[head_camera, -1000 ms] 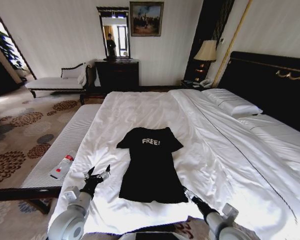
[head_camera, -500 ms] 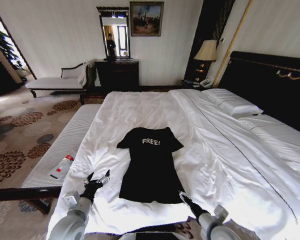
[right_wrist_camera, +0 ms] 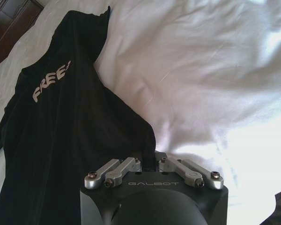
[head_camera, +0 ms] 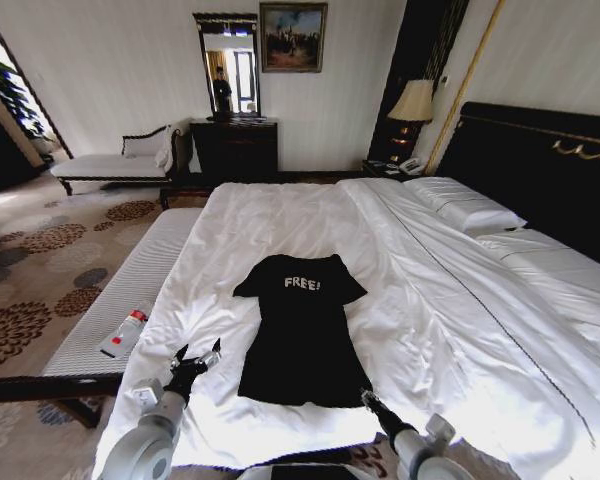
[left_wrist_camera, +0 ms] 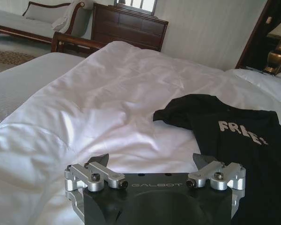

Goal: Fold the clothes on the bed.

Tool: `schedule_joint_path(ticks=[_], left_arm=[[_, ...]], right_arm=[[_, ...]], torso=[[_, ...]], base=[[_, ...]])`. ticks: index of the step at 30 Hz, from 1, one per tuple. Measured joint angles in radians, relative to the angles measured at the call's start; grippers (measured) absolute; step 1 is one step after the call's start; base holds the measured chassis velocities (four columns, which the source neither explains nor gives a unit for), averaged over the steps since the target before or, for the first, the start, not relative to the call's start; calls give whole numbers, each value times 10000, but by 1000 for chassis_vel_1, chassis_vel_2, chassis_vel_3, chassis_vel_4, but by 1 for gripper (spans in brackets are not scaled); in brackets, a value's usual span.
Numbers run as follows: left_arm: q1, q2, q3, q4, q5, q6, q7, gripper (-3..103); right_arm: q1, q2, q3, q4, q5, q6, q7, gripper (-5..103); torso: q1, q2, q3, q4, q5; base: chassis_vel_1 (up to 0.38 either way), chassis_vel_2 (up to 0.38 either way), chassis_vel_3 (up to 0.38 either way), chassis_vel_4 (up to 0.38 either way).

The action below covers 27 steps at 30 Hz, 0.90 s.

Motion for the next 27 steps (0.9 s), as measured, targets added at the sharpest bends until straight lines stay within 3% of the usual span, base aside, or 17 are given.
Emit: schedule_joint_path(ticks=[4, 14, 27], left_arm=[[70, -31, 135, 53, -11, 38, -9, 100], [-204, 23, 283, 270, -26, 83, -158, 100], [-787, 267, -35, 251, -1069, 580, -415, 100]], right_arm=[[102, -64, 260, 43, 81, 43, 170, 2], [104, -155, 401, 299, 283, 89, 683, 2], [319, -107, 904, 331, 742, 112, 1176, 2]], torso=[[0, 0, 0, 0, 1], [0, 0, 1, -1, 1], [-1, 0, 0, 0, 3]], base=[[0, 0, 0, 0], [0, 0, 0, 0], [0, 0, 0, 0]])
